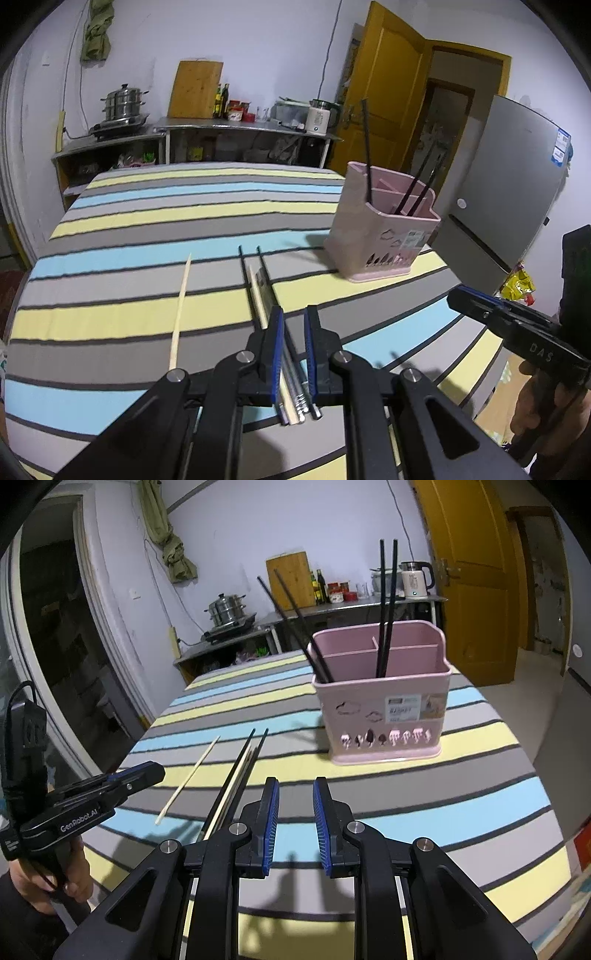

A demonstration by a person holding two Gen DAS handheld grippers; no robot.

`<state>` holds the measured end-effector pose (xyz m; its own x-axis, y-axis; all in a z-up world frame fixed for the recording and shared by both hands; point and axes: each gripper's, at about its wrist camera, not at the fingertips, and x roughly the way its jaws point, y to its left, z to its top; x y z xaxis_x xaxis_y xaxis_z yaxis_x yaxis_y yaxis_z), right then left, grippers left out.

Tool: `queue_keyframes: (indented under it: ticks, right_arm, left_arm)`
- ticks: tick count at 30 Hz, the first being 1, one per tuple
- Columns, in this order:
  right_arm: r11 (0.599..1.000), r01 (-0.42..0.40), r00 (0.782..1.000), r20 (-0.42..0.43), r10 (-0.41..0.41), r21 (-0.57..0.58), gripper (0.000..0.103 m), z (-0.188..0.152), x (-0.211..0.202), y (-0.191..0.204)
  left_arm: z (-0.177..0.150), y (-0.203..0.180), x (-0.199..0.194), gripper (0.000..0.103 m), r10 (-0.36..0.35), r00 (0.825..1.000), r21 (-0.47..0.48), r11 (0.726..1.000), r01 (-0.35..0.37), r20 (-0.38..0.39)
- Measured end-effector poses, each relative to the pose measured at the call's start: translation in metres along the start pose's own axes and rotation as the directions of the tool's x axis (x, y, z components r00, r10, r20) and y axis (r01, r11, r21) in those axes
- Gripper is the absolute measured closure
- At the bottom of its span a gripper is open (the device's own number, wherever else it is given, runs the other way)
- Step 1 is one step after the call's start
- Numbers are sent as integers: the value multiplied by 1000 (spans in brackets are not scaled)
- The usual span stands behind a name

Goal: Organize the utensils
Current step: 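Move both open tools back toward the chopsticks on the cloth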

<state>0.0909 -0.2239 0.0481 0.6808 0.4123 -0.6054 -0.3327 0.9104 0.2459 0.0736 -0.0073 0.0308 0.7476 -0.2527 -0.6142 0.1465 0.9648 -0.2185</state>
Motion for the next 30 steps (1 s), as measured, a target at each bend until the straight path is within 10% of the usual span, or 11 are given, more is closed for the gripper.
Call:
queue_keyframes:
  ticks: [30]
  right_arm:
    - [999,-47,992,-115,45,-11,83,-12,50,11]
  left_arm:
    - [2,35,99,87,29,986,-100,994,-46,-163]
